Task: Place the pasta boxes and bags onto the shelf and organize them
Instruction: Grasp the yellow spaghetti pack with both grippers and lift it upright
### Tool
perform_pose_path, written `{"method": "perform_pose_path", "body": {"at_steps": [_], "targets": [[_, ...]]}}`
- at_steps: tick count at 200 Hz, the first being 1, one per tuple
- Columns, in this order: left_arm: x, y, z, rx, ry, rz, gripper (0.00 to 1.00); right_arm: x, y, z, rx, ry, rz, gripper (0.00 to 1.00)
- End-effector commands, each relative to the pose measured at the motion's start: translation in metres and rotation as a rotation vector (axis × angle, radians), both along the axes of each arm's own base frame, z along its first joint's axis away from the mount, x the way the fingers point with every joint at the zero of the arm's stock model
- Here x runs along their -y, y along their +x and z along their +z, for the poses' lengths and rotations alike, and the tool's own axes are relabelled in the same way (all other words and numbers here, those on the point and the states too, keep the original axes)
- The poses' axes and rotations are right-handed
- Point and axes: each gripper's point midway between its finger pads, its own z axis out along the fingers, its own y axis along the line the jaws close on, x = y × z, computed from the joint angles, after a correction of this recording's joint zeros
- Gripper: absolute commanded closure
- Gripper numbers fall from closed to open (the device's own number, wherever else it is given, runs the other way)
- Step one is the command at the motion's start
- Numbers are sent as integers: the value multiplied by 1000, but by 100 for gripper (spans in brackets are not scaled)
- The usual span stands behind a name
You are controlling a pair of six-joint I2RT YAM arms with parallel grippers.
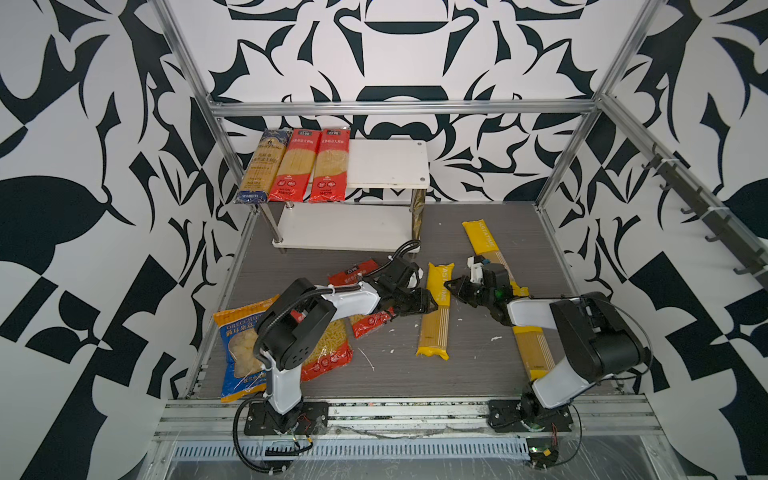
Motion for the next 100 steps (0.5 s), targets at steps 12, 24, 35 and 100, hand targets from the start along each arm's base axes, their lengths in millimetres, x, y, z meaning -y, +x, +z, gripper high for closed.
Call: {"method": "perform_pose_path", "body": {"at_steps": [12, 24, 35, 100], "targets": [[-8, -3, 41, 96, -112, -37, 34, -15, 4, 73, 319, 57, 107, 100], [-12, -3, 51, 131, -158, -38, 32, -17, 0, 94, 417, 86, 121, 100], [-16, -3, 59, 161, -203, -40, 30, -17, -6, 114, 505, 110, 132, 100], [-33, -1, 105, 319, -437, -86, 16, -32, -49, 224, 840, 230, 309, 100]]}}
